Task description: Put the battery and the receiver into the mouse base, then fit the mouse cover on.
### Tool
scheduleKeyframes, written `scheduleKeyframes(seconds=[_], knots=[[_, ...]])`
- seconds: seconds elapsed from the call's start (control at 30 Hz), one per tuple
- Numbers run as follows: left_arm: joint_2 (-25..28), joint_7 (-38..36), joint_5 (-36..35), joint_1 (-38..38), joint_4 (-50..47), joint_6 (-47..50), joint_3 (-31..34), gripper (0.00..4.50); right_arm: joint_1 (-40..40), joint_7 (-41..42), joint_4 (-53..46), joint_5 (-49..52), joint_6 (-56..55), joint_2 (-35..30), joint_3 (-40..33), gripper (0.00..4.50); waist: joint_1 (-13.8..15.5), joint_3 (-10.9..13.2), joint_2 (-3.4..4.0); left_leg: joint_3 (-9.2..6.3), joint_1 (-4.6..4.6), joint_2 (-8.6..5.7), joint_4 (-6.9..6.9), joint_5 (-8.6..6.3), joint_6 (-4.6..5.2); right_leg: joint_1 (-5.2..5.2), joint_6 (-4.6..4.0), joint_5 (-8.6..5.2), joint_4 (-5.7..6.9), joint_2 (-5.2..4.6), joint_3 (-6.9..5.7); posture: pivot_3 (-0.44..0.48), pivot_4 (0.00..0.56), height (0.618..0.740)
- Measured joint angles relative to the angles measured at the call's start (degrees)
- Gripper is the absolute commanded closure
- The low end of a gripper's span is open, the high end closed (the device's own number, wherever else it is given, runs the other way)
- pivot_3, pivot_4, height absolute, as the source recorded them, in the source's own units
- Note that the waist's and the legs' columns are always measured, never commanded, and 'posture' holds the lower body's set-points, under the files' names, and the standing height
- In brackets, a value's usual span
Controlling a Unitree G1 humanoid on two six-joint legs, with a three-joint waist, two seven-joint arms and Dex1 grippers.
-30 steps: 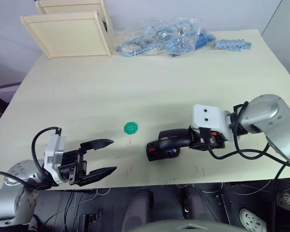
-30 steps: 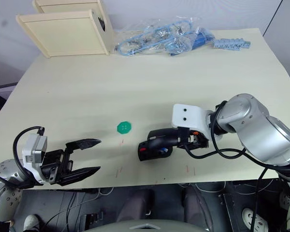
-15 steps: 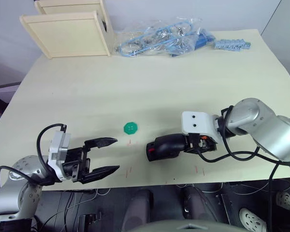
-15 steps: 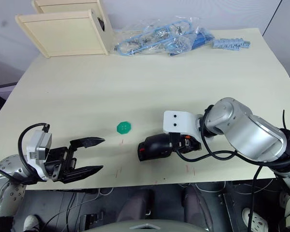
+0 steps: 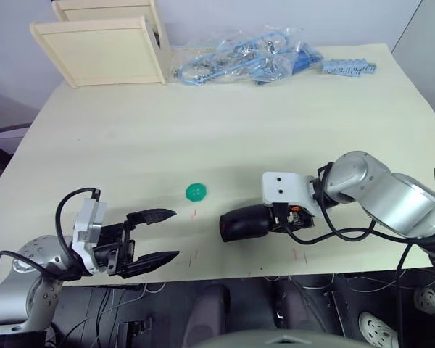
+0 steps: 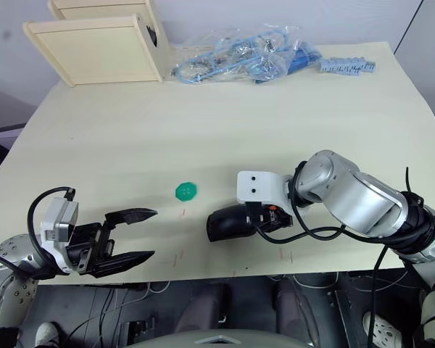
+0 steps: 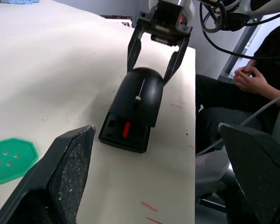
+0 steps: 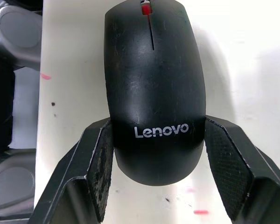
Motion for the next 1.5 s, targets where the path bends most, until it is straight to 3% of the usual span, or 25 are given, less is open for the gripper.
scheduleKeyframes(seconds=[1.5], knots=[[-0.2, -0.2, 0.1, 2.9, 0.1, -3.0, 0.8, 0.0, 0.0, -2.6, 4.0, -2.8, -1.4, 4.2, 4.7, 1.82, 0.0, 0.0, -0.01, -0.01, 0.0, 0.0, 0.01, 0.0, 0.0, 0.0, -0.01, 0.0, 0.01, 0.0, -0.01, 0.0, 0.15, 0.74]])
